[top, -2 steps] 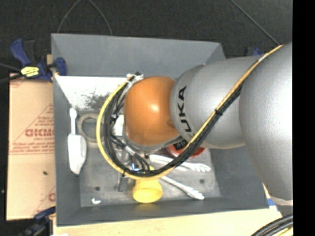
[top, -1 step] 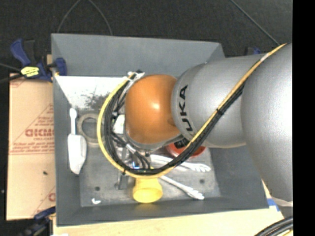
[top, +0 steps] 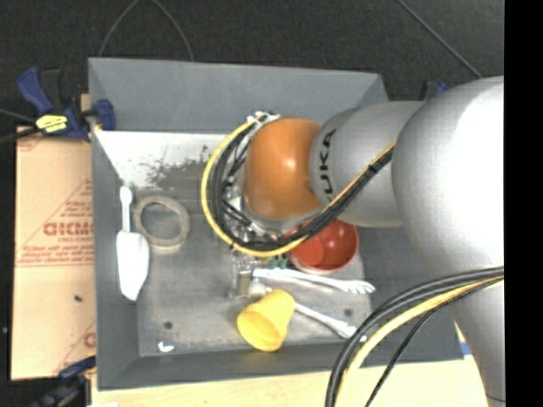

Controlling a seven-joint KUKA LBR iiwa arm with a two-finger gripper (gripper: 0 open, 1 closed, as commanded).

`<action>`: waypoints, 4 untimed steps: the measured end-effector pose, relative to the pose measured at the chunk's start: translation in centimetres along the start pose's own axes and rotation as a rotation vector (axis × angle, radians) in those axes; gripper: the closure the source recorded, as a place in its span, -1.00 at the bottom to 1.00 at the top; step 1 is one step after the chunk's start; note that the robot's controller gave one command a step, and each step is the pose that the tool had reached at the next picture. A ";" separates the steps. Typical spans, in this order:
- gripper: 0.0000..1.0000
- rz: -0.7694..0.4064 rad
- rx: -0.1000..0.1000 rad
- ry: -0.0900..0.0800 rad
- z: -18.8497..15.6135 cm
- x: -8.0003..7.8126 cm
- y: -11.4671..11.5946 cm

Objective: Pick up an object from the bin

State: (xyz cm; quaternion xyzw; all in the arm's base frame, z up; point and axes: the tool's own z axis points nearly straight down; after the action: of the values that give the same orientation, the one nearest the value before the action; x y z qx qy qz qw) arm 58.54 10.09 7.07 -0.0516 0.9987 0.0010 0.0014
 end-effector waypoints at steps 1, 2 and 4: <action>-1.00 0.082 -0.009 -0.009 -6.3 -0.2 14.3; -1.00 -0.084 0.005 -0.004 -3.0 -5.1 0.6; 1.00 -0.363 0.009 -0.010 -0.2 -2.4 -0.1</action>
Offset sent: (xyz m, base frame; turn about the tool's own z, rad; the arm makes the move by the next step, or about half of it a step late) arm 0.0473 0.0144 0.0293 -0.0879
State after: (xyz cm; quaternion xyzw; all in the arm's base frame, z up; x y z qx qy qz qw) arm 60.93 10.25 7.25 -0.2309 0.9729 -0.0034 0.0070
